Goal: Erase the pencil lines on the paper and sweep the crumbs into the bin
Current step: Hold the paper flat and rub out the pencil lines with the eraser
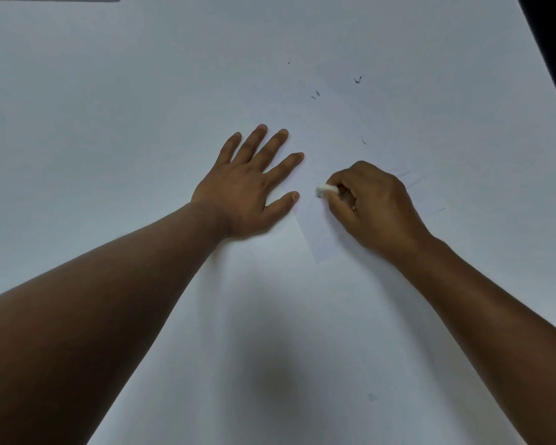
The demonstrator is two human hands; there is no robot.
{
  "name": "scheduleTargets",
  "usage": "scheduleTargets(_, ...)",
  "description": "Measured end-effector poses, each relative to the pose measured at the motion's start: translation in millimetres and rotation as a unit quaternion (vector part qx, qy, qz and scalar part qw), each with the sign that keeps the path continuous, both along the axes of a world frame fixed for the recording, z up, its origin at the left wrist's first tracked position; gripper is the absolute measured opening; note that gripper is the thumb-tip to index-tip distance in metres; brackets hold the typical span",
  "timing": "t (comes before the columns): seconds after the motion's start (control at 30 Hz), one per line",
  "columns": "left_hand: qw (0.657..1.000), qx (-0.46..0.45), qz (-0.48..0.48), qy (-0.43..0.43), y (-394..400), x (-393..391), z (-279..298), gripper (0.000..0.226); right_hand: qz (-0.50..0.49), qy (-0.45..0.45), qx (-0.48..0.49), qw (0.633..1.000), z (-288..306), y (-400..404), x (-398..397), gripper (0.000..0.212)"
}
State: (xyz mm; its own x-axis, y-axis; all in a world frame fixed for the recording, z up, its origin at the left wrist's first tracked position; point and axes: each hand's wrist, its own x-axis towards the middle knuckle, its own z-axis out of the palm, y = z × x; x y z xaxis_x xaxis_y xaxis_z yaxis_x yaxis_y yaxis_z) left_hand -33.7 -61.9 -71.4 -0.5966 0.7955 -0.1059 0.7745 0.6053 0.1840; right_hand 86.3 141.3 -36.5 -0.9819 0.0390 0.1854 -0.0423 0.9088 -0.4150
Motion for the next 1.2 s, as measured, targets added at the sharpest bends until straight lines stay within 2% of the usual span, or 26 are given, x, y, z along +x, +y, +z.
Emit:
scheduleTargets(0.17,1.0,0.001,-0.003,0.002,1.0,0.3,-0.6,0.074,0.096,-0.027,0.012,0.995,-2.6,-16.7,14.1,0.015)
scheduleTargets(0.33,1.0,0.002,-0.003,0.0,1.1,0.6,0.0,0.074,0.026,0.019,0.022,0.999,-2.4,1.0,-3.9,0.014)
scheduleTargets(0.5,1.0,0.007,-0.001,0.003,0.7,-0.7,-0.9,0.073,0.11,-0.015,0.032,0.993,-3.8,-13.1,17.8,0.017)
scheduleTargets(0.67,1.0,0.007,0.0,0.001,0.8,0.2,-0.1,0.073,0.06,0.022,0.046,0.997,-5.4,1.4,-1.4,0.02)
scheduleTargets(0.83,1.0,0.01,0.0,0.001,0.6,0.2,-0.2,0.073,0.11,-0.018,0.032,0.993,-3.7,-15.8,20.7,0.018)
scheduleTargets(0.9,1.0,0.012,0.001,0.0,0.5,0.3,0.1,0.074,0.069,0.003,0.034,0.997,-5.5,-6.4,10.7,0.014)
scheduleTargets(1.03,1.0,0.015,0.0,0.0,0.9,1.0,-0.5,0.073,-0.085,0.052,0.023,0.995,-10.8,13.1,-4.5,0.015)
scheduleTargets(1.2,1.0,0.016,0.001,-0.001,0.7,0.6,-0.5,0.074,-0.056,0.025,0.016,0.998,-14.6,-13.1,7.7,0.013)
